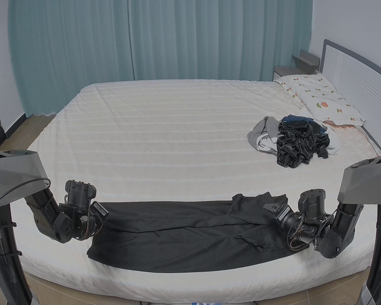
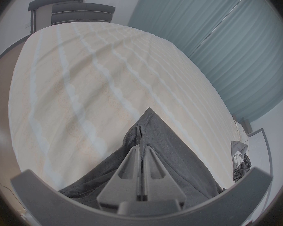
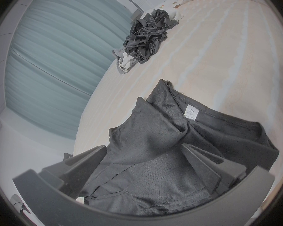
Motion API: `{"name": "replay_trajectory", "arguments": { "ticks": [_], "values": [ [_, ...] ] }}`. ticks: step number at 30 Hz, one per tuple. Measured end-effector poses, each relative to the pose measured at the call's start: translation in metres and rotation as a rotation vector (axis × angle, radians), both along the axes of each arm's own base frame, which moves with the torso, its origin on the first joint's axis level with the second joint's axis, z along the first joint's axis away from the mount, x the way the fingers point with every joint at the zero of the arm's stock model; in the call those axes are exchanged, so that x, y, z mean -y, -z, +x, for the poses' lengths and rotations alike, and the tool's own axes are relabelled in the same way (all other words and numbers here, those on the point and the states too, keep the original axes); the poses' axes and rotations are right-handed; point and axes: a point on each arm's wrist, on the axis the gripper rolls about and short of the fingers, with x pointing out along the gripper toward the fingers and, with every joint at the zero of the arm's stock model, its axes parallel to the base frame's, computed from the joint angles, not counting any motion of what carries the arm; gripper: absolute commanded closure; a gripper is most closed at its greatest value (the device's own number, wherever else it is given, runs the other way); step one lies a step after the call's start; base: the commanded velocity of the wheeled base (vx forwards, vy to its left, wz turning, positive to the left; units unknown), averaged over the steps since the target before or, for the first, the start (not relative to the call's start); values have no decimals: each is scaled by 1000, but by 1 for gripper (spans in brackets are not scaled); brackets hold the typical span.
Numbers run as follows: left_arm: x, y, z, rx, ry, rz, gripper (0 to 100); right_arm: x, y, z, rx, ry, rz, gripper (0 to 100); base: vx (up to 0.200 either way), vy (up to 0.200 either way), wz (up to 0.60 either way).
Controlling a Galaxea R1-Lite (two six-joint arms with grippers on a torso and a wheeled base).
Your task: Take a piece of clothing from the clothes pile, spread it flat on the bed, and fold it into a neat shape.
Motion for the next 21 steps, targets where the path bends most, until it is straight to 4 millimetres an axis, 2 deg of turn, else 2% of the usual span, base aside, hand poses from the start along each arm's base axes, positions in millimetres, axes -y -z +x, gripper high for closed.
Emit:
{"name": "replay_trajectory", "arguments": {
  "ticks": [12, 13, 21],
  "values": [
    [0, -1, 1, 12, -1, -2, 100, -8, 13, 10, -33, 15, 32, 0, 0, 0, 0],
    [0, -1, 1, 12, -1, -2, 100, -8, 13, 11, -30, 17, 33, 100, 0, 0, 0],
    [0, -1, 1, 13, 0, -1, 100, -6, 10, 18, -9, 35, 42, 100, 0, 0, 0]
  ]
}}
